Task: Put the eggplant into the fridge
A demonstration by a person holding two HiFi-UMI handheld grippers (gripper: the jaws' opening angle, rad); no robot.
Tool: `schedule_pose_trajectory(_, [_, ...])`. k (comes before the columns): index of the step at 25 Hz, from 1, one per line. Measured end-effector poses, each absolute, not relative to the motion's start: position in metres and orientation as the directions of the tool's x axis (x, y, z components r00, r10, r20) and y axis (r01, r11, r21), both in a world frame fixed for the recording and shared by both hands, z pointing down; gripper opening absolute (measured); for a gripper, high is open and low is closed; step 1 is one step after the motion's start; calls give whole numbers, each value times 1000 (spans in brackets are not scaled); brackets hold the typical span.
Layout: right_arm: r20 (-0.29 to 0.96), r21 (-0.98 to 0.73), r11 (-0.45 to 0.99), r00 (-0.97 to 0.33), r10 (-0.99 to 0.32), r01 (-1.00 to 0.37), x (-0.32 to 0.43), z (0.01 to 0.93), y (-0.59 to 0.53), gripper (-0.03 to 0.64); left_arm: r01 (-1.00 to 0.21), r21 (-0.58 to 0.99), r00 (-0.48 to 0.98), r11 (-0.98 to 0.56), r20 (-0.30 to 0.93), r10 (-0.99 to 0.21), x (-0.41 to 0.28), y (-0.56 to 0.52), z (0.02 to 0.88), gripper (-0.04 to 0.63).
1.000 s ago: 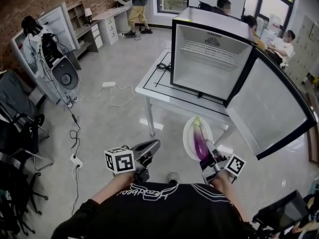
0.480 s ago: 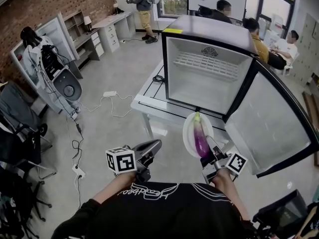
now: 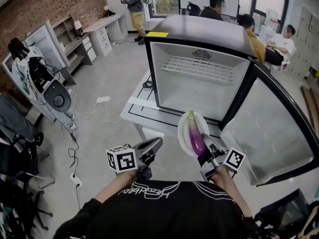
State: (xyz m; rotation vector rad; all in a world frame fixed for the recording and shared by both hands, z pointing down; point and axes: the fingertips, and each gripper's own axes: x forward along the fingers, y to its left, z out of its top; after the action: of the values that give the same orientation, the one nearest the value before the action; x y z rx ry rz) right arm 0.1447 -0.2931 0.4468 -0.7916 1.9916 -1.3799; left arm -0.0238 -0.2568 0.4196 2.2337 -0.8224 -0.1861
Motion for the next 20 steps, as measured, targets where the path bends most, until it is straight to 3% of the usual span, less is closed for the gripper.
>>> schedule_pose_trajectory(20, [-46,-961,195,-584,-810,-196,123,474,-374,37,-442,744,838,-501,143,-527,-44,-355,455,8])
